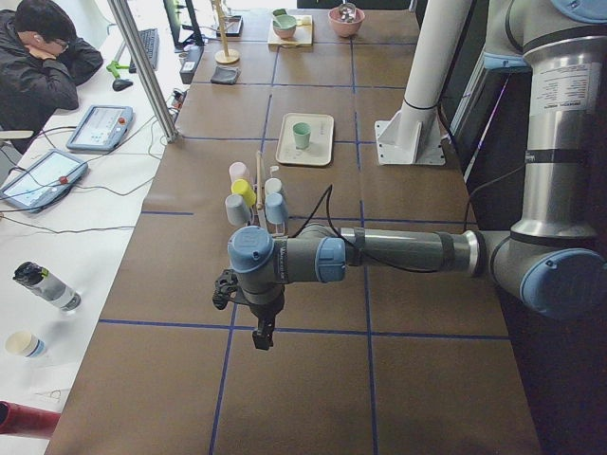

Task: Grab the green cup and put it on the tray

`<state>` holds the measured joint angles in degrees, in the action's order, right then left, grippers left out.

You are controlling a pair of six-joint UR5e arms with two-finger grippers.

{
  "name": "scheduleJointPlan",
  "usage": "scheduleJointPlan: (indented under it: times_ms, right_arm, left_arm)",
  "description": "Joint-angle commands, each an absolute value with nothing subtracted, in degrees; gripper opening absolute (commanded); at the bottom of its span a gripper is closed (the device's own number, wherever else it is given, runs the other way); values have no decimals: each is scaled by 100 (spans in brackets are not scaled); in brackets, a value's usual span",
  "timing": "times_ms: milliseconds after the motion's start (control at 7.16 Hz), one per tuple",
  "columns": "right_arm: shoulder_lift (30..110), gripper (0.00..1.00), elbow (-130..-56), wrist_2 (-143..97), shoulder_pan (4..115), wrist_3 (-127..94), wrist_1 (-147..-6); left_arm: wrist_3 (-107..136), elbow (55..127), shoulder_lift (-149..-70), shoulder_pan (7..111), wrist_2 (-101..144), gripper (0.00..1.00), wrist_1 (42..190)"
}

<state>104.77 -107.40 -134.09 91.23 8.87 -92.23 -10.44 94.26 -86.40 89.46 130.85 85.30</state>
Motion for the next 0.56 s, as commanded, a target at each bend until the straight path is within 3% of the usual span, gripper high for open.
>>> scheduleJointPlan:
  times_ms: [0,419]
  right_arm:
    - [10477,100,-10740,-13421,9114,739,-9220]
    - [10468,100,-10749,-13403,9088,695,-9220]
  left_arm:
    - [-1046,9448,-8648,8938,13087,100,8552]
    - [-1090,9448,-8596,8930,13104,100,8551]
